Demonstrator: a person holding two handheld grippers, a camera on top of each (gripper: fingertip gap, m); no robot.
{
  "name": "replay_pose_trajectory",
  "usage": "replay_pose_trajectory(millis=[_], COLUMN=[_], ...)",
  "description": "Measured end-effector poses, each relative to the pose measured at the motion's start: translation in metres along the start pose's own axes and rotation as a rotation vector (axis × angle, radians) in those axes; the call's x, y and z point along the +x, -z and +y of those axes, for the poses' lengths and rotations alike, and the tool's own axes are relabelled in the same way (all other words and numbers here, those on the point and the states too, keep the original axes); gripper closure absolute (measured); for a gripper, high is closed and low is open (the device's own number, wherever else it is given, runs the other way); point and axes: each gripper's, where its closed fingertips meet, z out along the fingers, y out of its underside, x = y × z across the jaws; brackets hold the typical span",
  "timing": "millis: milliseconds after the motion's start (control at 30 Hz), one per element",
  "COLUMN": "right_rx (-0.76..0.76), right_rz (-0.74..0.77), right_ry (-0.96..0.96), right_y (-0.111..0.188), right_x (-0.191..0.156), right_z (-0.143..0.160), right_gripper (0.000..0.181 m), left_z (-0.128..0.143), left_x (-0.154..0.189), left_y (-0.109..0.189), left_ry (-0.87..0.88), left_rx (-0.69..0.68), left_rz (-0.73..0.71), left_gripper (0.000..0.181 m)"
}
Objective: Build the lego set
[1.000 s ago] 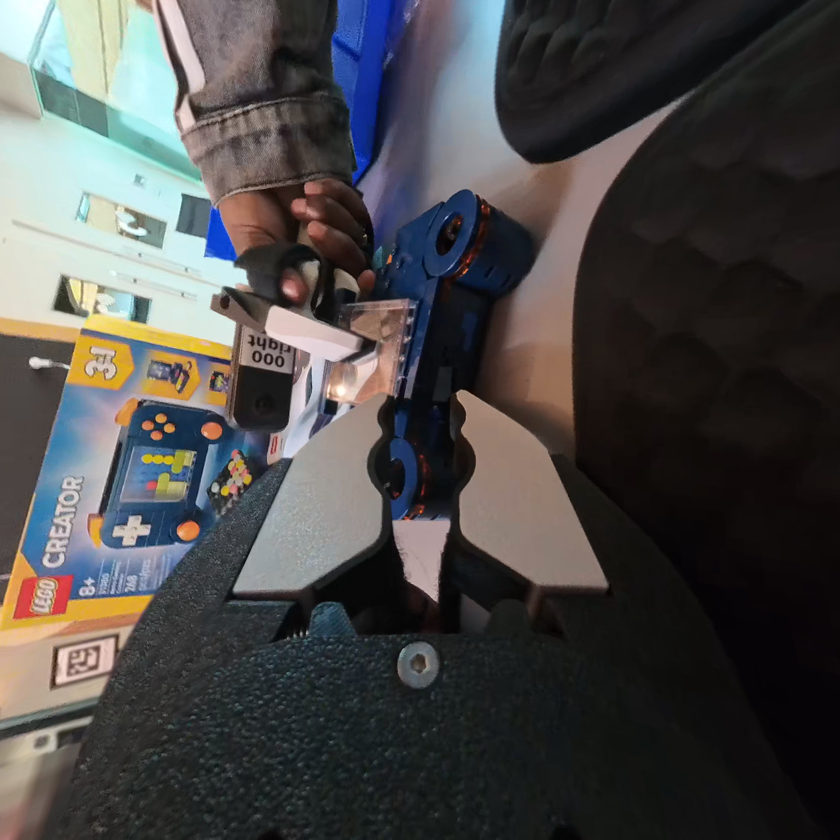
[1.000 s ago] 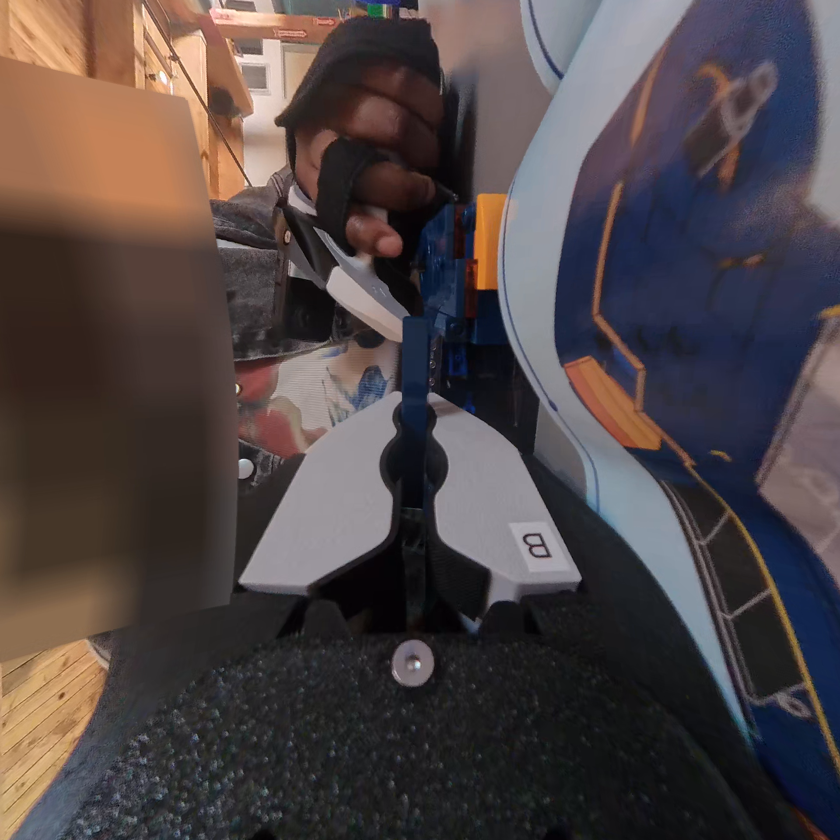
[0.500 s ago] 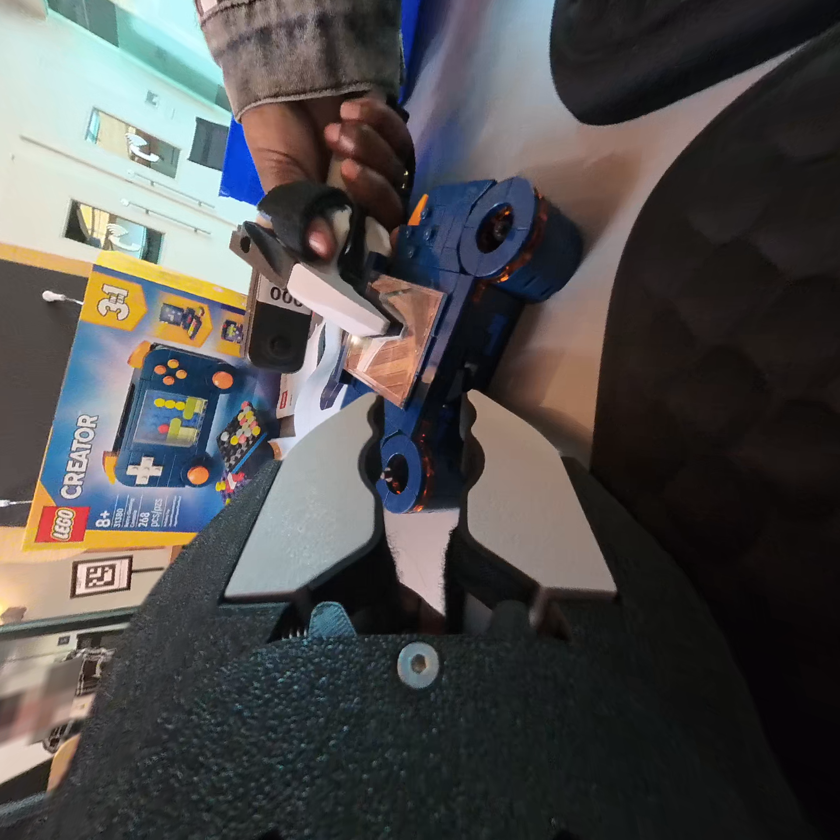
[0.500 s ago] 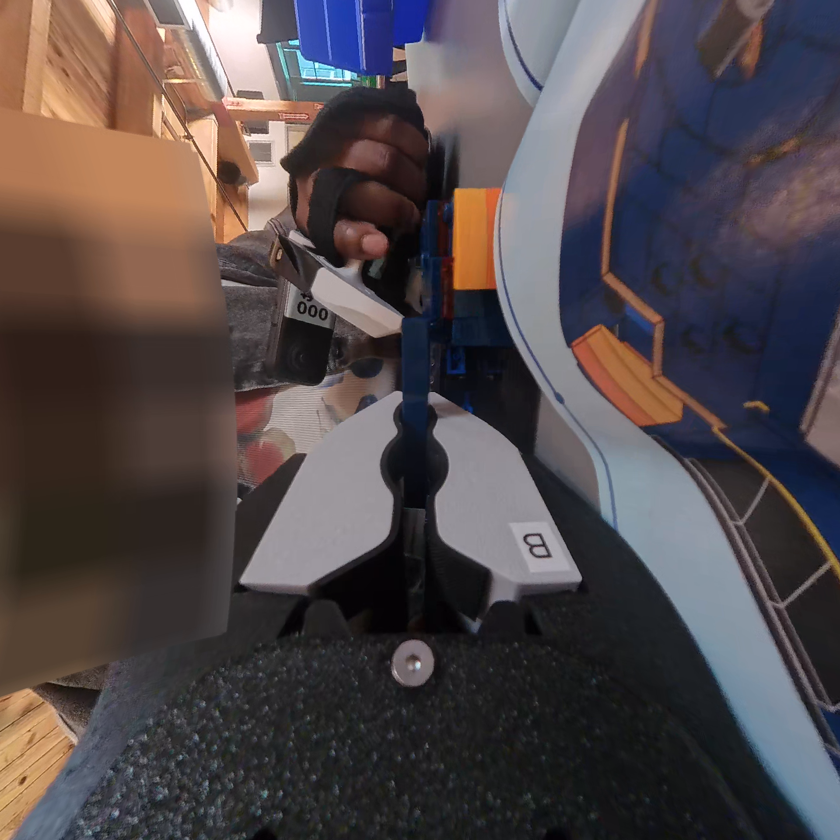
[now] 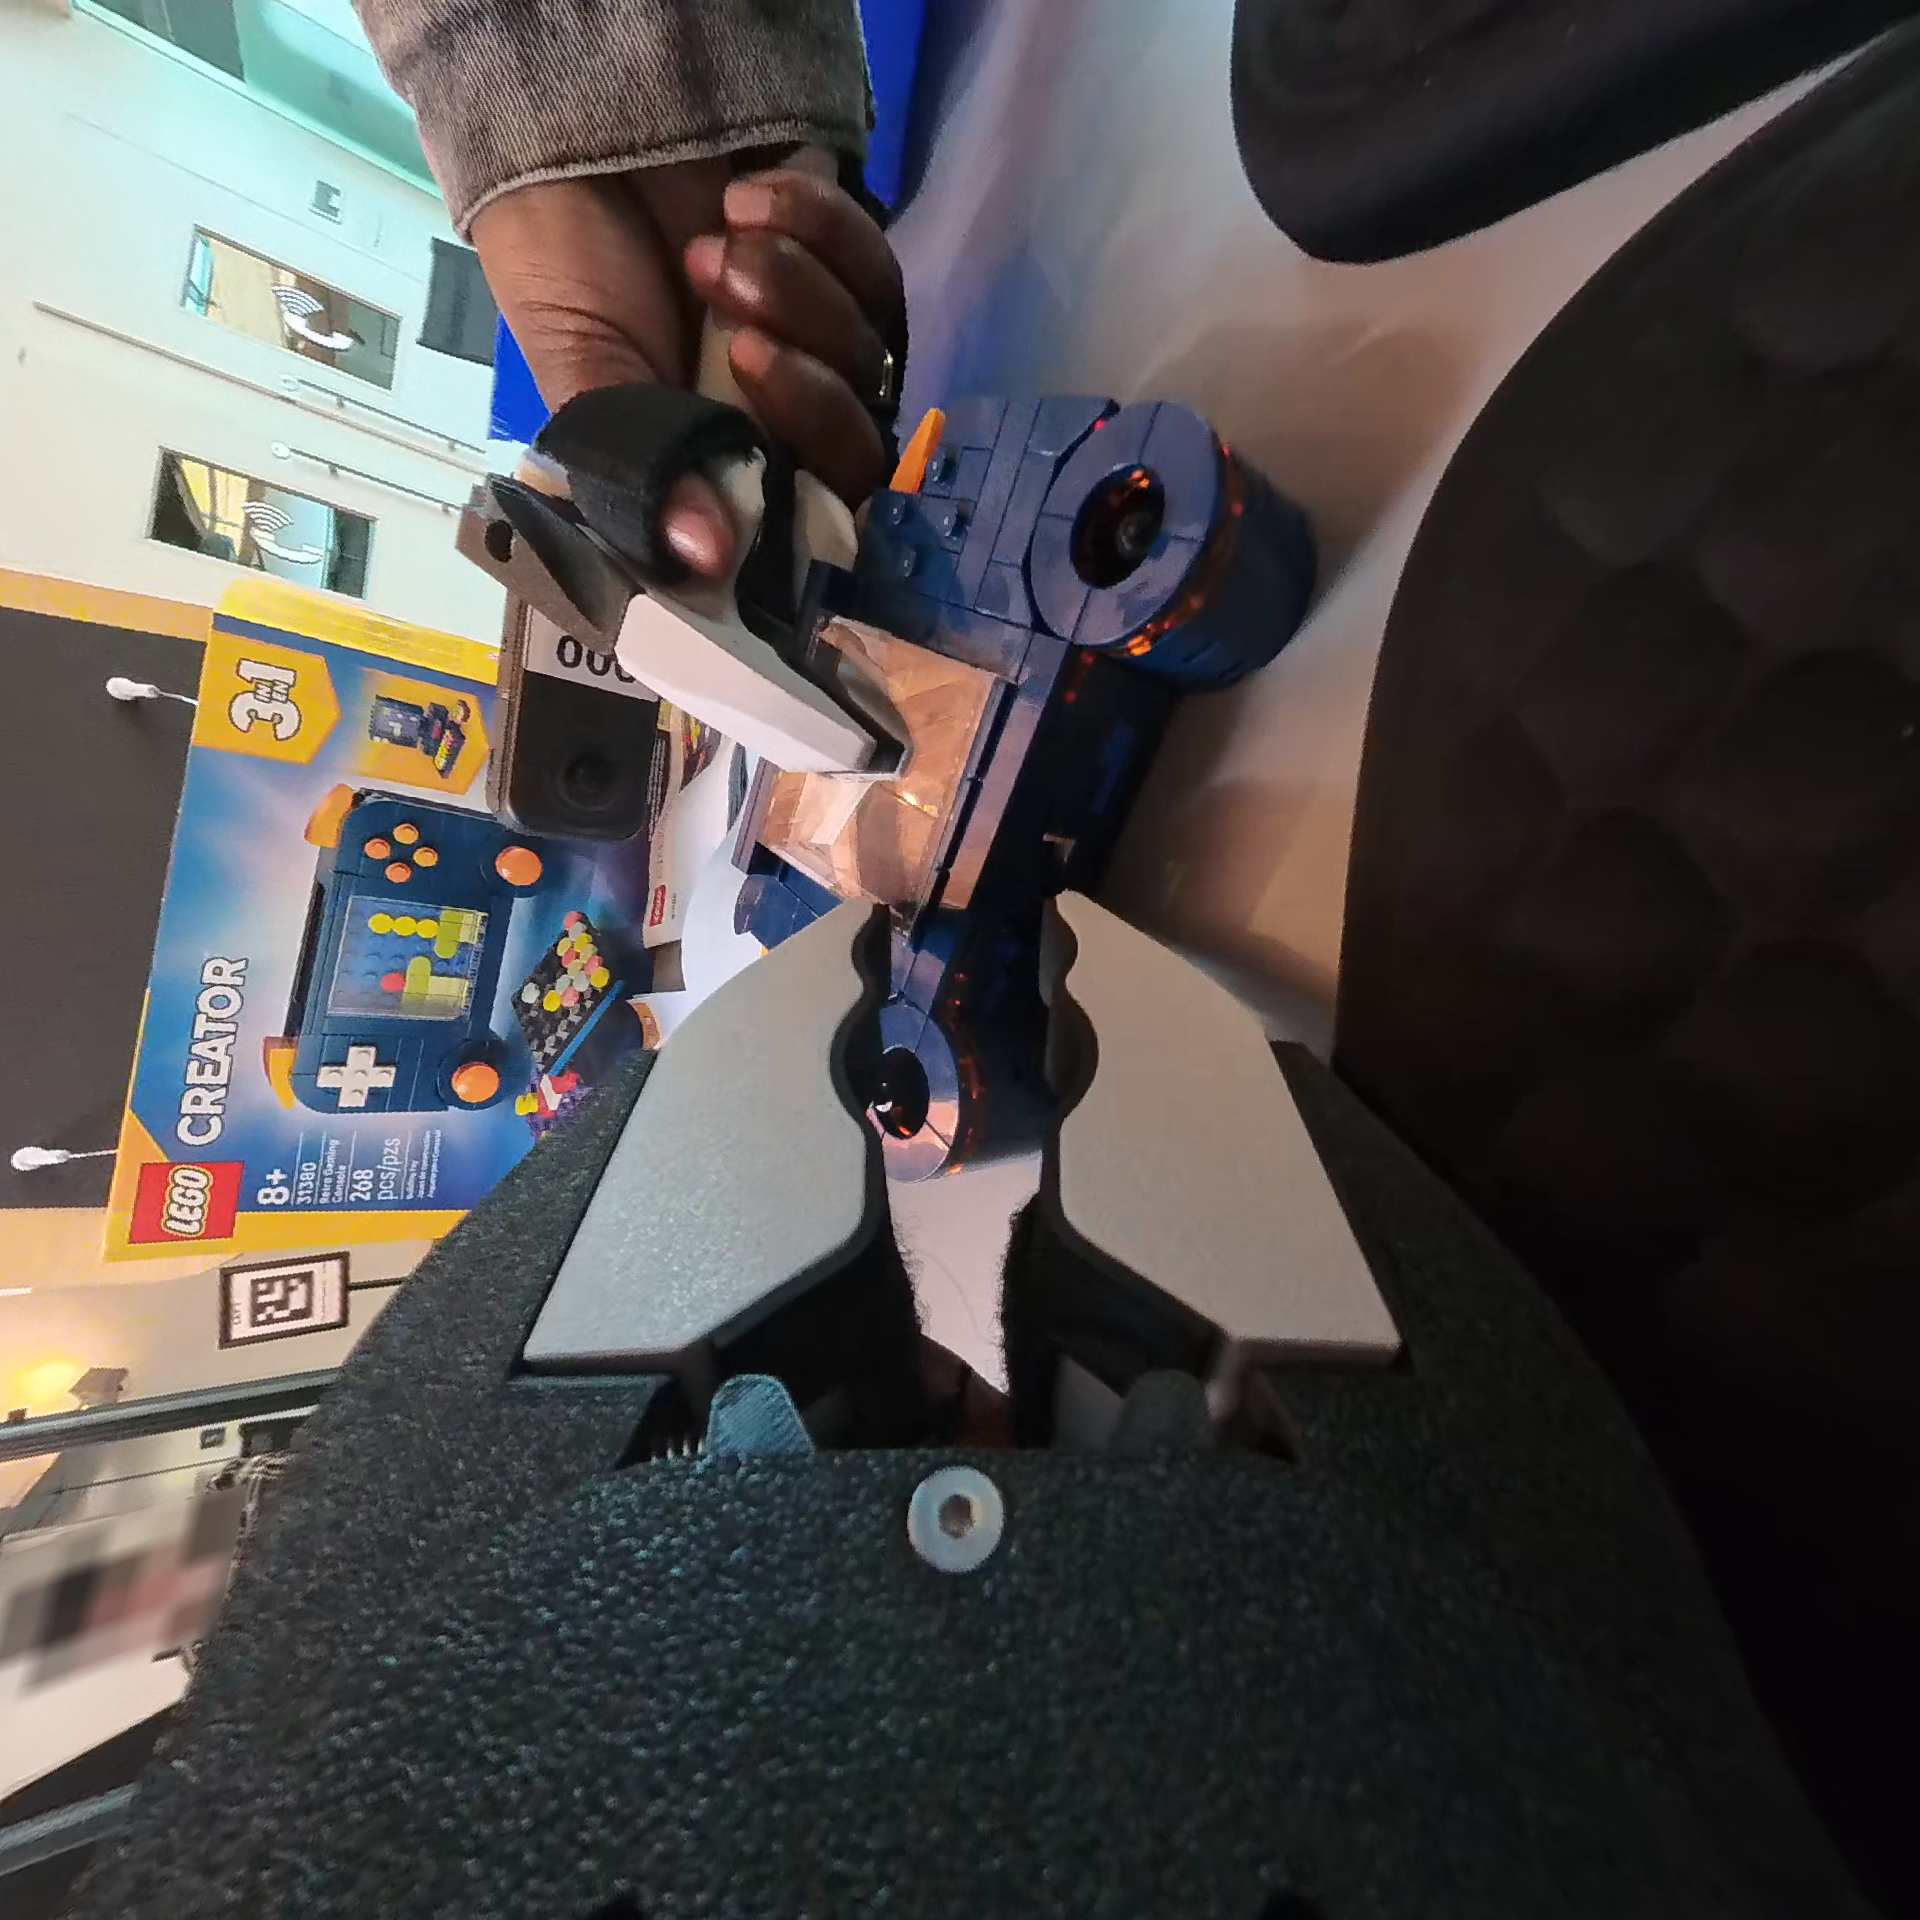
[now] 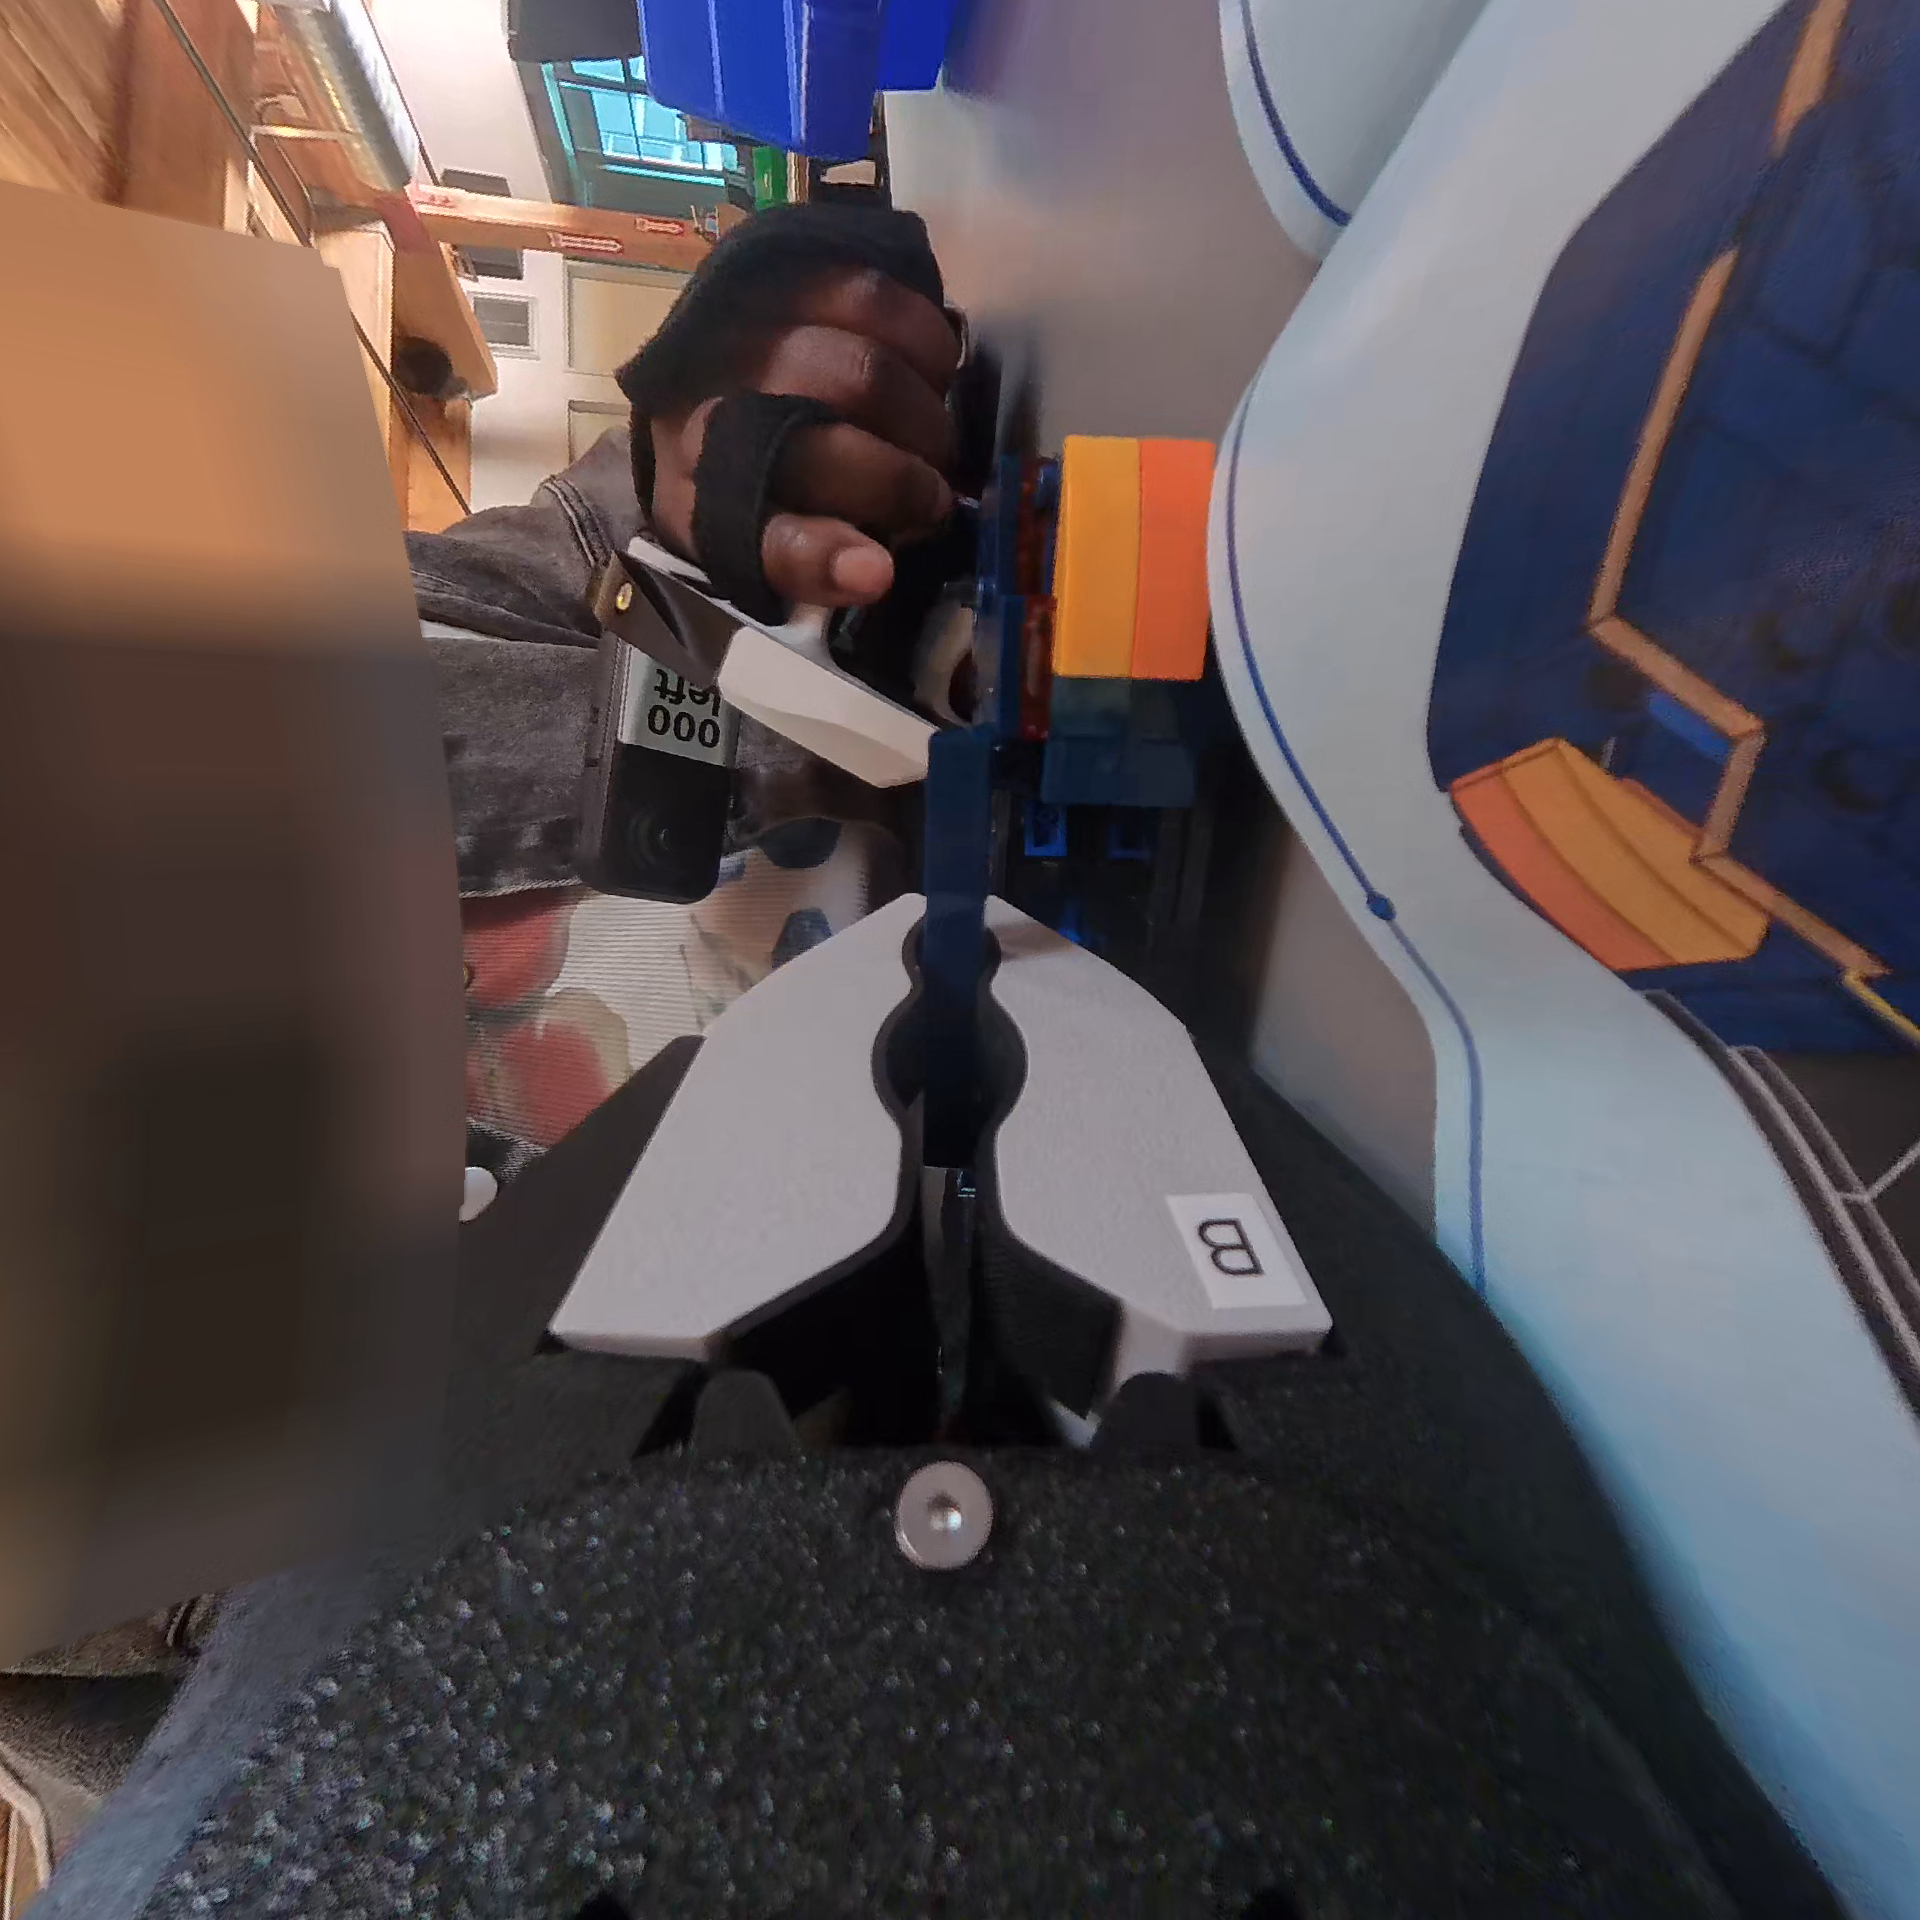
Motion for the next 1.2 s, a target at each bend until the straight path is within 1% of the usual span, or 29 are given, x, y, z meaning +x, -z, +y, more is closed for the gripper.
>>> replay_pose_trajectory(millis=[400,567,733,867,900,967,1200], right_rx=[-0.022,-0.010,0.007,-0.004,-0.004,0.000,-0.001], right_rz=[0.029,-0.029,-0.051,-0.013,-0.002,-0.007,0.003], right_ry=[0.018,-0.037,-0.022,0.014,0.020,0.008,0.011], right_y=[-0.0027,-0.0007,-0.0003,-0.0037,-0.0057,-0.0067,-0.0073], right_x=[-0.0007,0.0001,-0.0008,-0.0015,-0.0017,-0.0017,0.0012], right_z=[0.0025,0.0030,0.0022,0.0035,0.0034,0.0037,0.0035], right_gripper=[0.179,0.178,0.179,0.178,0.178,0.178,0.179], left_z=[-0.0027,-0.0036,-0.0032,-0.0031,-0.0038,-0.0047,-0.0058], left_x=[-0.0010,-0.0004,-0.0018,-0.0020,-0.0038,-0.0032,-0.0012], left_y=[0.0014,0.0013,0.0019,0.0022,0.0023,0.0025,0.0008], left_ry=[-0.023,-0.045,-0.037,-0.017,-0.016,-0.038,-0.021], left_rx=[0.002,0.000,-0.007,-0.007,-0.001,0.003,0.020], left_rz=[0.008,0.002,-0.011,-0.003,-0.018,-0.023,0.000], left_gripper=[0.154,0.157,0.158,0.158,0.161,0.161,0.162])
